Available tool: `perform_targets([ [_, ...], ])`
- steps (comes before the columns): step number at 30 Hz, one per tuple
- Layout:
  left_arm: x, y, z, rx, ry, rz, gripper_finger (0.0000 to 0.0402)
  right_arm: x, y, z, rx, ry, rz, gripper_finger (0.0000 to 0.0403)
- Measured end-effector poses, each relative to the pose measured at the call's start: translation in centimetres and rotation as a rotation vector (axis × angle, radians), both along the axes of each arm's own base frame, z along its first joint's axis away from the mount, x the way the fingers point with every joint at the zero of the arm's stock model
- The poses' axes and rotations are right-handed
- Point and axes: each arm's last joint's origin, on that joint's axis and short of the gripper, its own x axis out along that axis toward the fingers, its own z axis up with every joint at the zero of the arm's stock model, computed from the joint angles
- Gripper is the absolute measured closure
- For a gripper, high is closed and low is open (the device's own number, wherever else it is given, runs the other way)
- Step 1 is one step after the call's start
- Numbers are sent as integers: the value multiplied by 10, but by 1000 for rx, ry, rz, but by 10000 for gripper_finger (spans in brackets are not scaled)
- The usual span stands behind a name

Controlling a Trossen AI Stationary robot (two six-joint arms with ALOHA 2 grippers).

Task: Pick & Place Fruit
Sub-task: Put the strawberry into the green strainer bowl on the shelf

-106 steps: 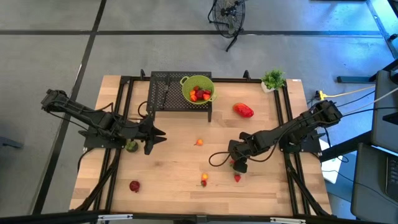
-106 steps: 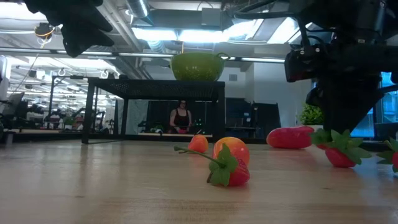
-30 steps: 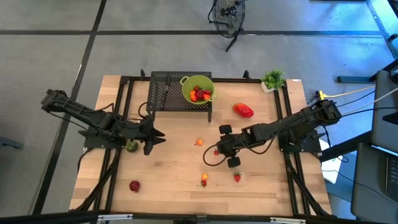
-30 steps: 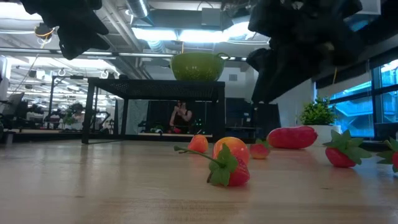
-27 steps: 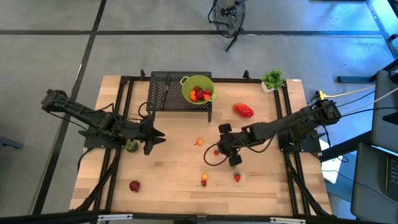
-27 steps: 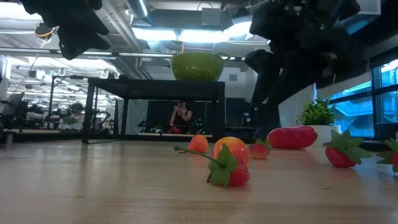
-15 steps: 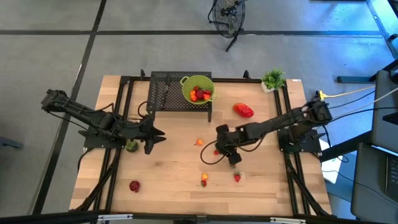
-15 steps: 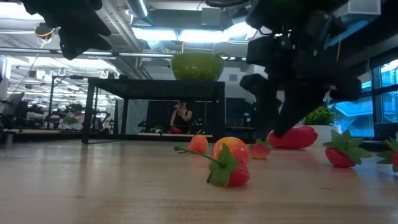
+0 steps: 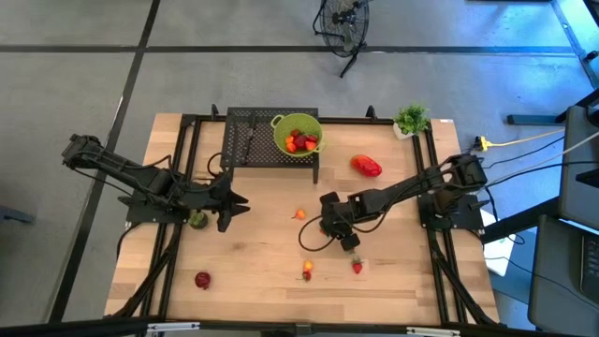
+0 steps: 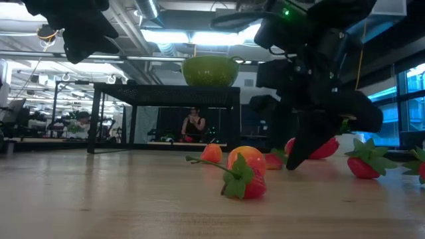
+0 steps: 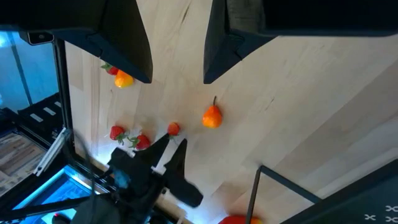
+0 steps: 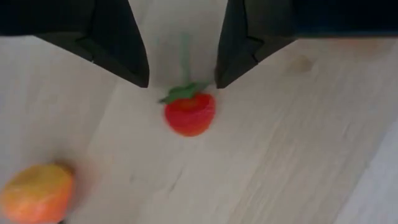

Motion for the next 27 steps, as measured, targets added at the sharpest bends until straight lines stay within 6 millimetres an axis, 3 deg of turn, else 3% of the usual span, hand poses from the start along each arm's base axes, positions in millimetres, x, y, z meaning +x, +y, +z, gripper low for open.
perform_targets([
  [8,0,0,0,-4,0,3,263,3,-2,-4,48,1,-90,230],
  [27,0,0,0,1,1,-2,263,3,-5,-6,145,32,-235,374],
])
